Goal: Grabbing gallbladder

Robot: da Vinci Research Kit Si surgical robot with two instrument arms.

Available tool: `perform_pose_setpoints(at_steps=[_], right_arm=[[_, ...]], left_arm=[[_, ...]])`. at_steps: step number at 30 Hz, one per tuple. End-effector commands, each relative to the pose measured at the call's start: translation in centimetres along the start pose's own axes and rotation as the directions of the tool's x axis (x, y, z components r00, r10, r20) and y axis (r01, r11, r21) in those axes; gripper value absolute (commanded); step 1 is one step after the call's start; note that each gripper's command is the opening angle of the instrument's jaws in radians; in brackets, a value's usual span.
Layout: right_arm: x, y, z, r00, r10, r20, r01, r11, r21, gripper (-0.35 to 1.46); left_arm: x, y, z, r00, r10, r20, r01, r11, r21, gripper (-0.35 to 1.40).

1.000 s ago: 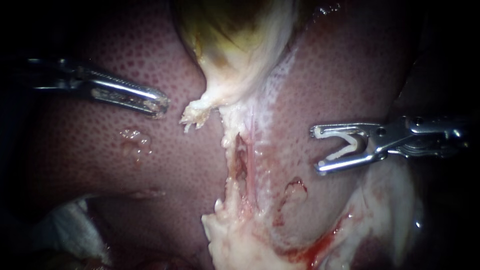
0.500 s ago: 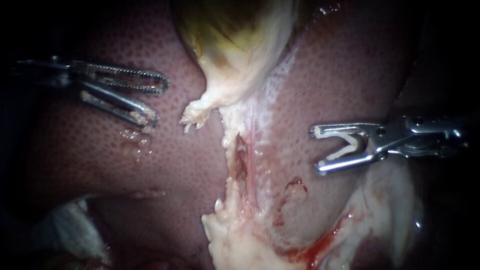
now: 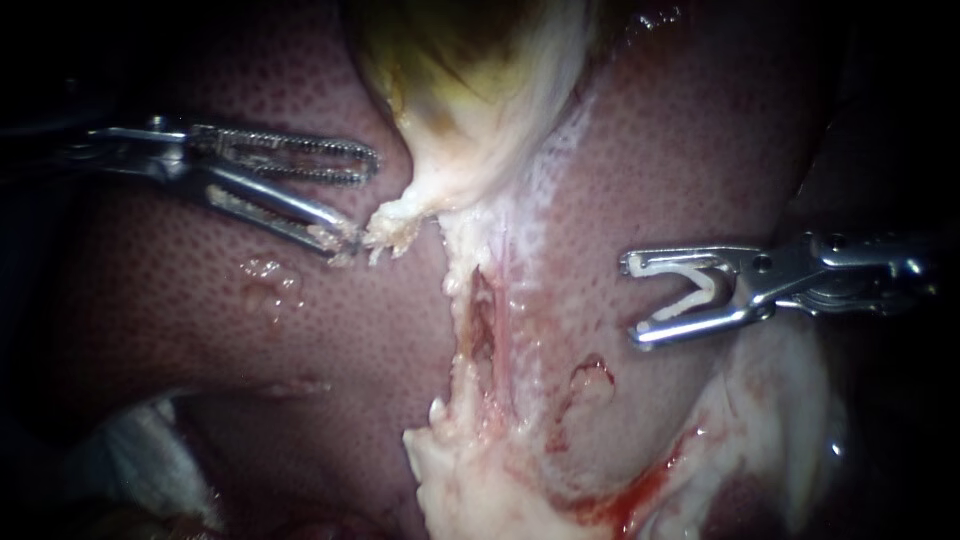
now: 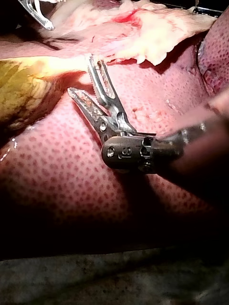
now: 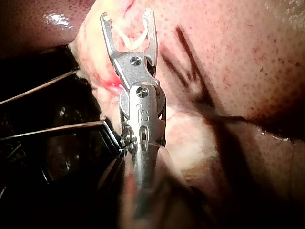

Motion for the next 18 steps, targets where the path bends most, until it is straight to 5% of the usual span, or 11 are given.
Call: perform_pose_setpoints(at_steps=[1,10,18], right_arm=[[0.0,0.0,0.0,1.0,0.0,0.0,0.0,1.0,0.0,0.5],[0.0,0.0,0.0,1.0,0.0,0.0,0.0,1.0,0.0,0.5],[0.0,0.0,0.0,1.0,0.0,0.0,0.0,1.0,0.0,0.5]], left_arm=[[-0.01,0.0,0.03,1.0,0.001,0.0,-0.001,1.0,0.002,0.42],[-0.01,0.04,0.16,1.0,0.001,0.01,-0.001,1.0,0.021,0.19],[-0.02,0.04,0.15,0.9995,0.002,0.032,-0.003,0.999,0.036,-0.35]])
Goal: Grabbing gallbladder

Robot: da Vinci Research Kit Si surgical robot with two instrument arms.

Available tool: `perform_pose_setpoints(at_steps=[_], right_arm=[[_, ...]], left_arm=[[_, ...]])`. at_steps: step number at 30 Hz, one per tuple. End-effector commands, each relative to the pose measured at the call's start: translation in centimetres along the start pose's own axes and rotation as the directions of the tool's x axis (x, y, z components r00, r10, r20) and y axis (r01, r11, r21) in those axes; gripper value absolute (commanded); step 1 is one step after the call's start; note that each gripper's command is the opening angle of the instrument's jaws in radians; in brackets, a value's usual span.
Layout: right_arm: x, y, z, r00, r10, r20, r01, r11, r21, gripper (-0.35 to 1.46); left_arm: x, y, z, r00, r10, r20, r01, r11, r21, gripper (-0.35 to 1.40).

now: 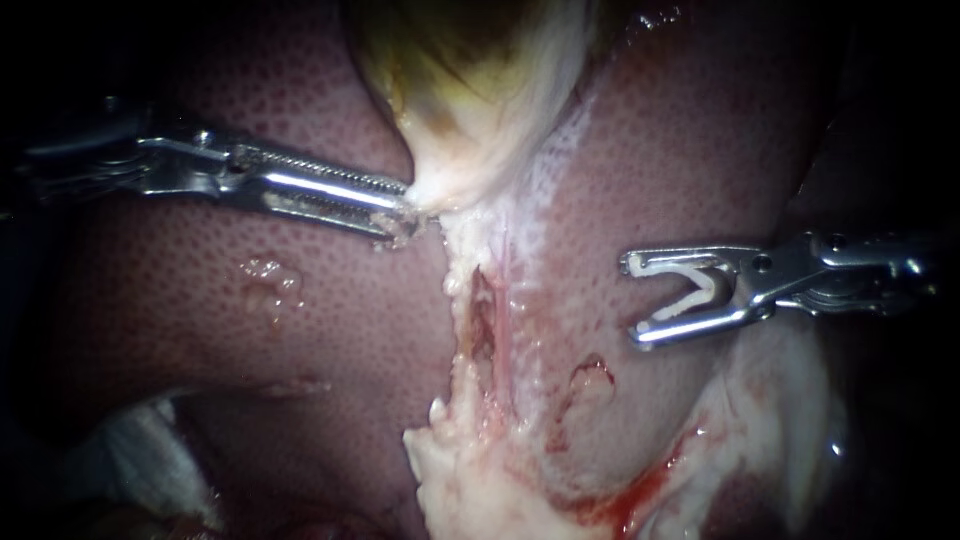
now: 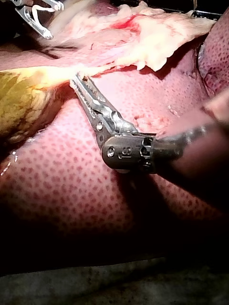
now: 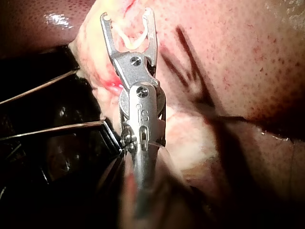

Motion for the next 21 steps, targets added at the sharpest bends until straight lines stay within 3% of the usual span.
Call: perform_pose_setpoints(at_steps=[1,8,16,21], right_arm=[[0.0,0.0,0.0,1.0,0.0,0.0,0.0,1.0,0.0,0.5],[0.0,0.0,0.0,1.0,0.0,0.0,0.0,1.0,0.0,0.5],[0.0,0.0,0.0,1.0,0.0,0.0,0.0,1.0,0.0,0.5],[0.0,0.0,0.0,1.0,0.0,0.0,0.0,1.0,0.0,0.5]], left_arm=[[0.0,0.01,-0.03,1.0,-0.001,0.001,0.001,1.0,0.003,-0.35],[0.02,0.07,-0.18,0.9996,-0.003,0.027,0.002,1.0,0.014,-0.35],[0.07,0.06,-0.41,0.9995,-0.01,0.029,0.01,1.0,0.006,-0.35],[0.19,0.0,-0.67,0.9998,-0.008,0.016,0.007,1.0,0.03,-0.35]])
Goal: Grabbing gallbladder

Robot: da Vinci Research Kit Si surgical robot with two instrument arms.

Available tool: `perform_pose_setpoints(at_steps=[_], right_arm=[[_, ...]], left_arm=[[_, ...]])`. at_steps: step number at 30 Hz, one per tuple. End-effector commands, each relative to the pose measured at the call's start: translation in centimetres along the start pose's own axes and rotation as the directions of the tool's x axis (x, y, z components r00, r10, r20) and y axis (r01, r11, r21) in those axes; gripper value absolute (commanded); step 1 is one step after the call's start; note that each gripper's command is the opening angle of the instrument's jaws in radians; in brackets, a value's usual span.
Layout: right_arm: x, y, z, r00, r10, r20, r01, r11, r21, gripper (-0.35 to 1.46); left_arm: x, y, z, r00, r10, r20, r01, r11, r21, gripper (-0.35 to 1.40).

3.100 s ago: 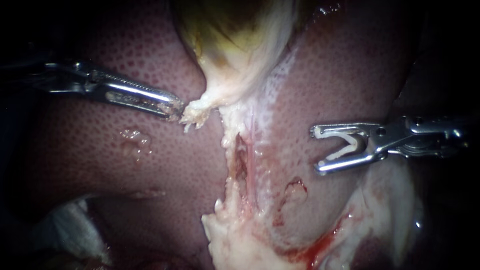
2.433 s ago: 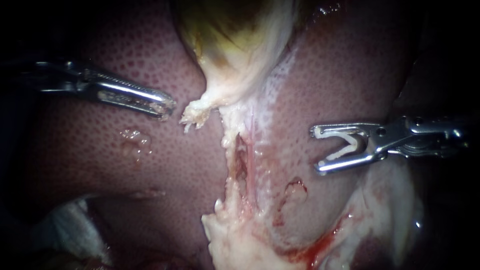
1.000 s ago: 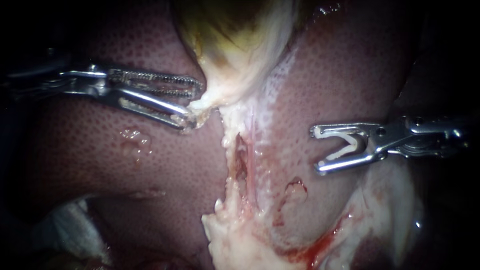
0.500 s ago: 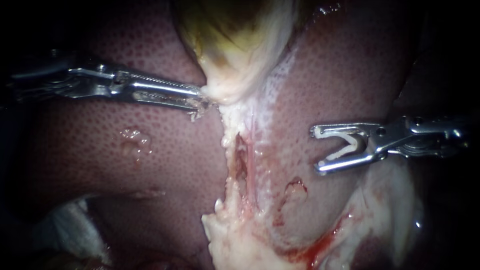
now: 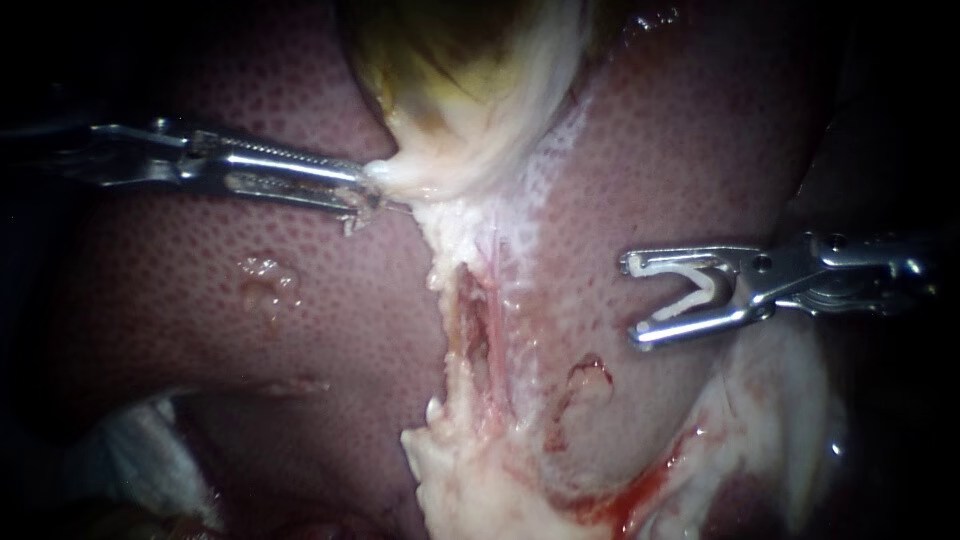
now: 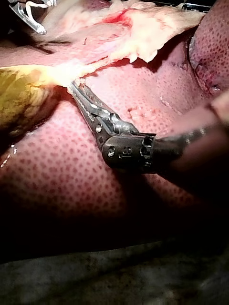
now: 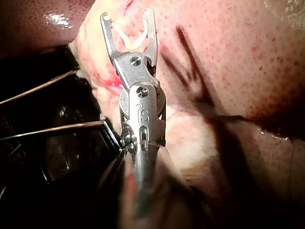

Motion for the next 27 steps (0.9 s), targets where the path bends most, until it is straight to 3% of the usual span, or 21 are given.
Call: perform_pose_setpoints(at_steps=[1,10,27], right_arm=[[0.0,0.0,0.0,1.0,0.0,0.0,0.0,1.0,0.0,0.5],[0.0,0.0,0.0,1.0,0.0,0.0,0.0,1.0,0.0,0.5],[0.0,0.0,0.0,1.0,0.0,0.0,0.0,1.0,0.0,0.5]], left_arm=[[0.02,-0.01,-0.05,1.0,0.003,-0.005,-0.003,1.0,0.004,-0.35],[0.15,-0.15,-0.37,0.9995,0.007,-0.03,-0.005,0.998,0.057,-0.35],[0.1,-0.12,-0.31,0.9997,0.002,-0.026,-0.001,0.999,0.049,-0.35]])
